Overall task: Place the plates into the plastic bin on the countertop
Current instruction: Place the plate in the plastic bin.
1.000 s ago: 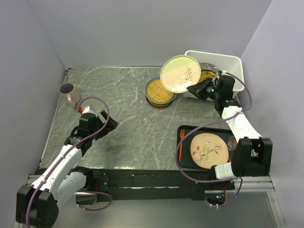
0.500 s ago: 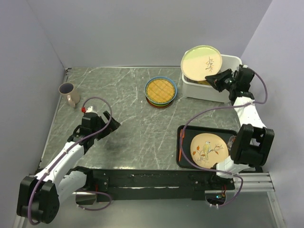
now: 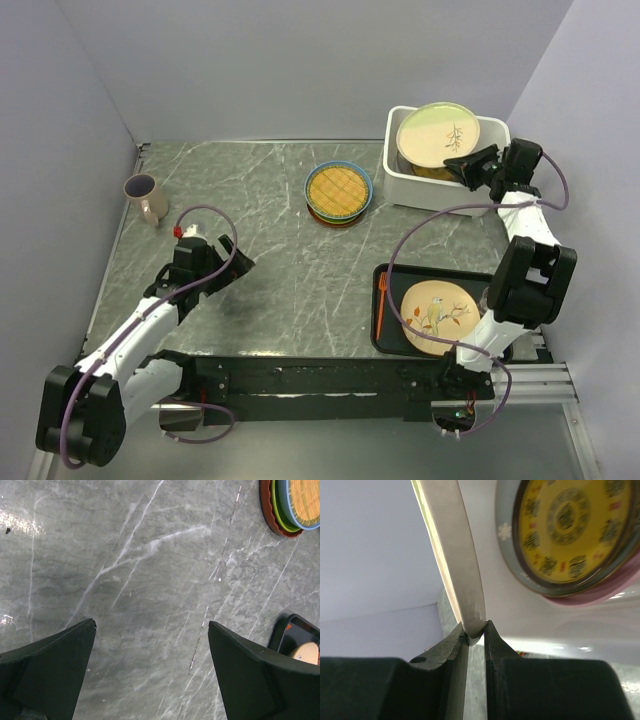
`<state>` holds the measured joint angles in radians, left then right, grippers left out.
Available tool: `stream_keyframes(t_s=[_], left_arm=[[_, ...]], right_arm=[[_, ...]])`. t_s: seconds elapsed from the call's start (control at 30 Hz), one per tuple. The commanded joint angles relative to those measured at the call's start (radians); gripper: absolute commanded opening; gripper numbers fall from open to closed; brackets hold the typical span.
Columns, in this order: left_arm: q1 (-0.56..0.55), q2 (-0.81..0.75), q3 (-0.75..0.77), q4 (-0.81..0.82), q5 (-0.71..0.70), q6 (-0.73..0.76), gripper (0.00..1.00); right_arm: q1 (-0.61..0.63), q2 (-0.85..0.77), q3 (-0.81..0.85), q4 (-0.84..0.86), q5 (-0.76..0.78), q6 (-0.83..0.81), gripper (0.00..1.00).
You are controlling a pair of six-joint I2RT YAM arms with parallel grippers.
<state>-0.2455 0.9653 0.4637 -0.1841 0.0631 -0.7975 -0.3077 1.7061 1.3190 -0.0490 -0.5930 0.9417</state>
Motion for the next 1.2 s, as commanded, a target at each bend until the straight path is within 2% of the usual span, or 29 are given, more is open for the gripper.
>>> stream_keyframes(t_s=[0.0,0.6,0.67,0.73,1.17], left_arm=[[0.000,0.007,-0.005,0.029,0.006,0.027,0.99],[0.000,0.039,-0.004,0.063,0.021,0.020,0.99],[0.000,0.047,0.004,0.071,0.024,0.017,0.99],[0.000,0.062,0.015,0.078,0.035,0.018,0.99],[0.000,0.085,0.030,0.097,0.049,0.018,0.99]], right_arm=[[-0.013,0.021,0.112,0.140,-0.018,0.009,0.06],[-0.022,0.214,0.218,0.104,-0.071,0.037,0.13],[-0.024,0.227,0.224,0.100,-0.080,0.032,0.18],[-0.025,0.230,0.227,0.086,-0.073,0.028,0.31],[-0.048,0.204,0.187,0.055,-0.039,-0.011,0.52]])
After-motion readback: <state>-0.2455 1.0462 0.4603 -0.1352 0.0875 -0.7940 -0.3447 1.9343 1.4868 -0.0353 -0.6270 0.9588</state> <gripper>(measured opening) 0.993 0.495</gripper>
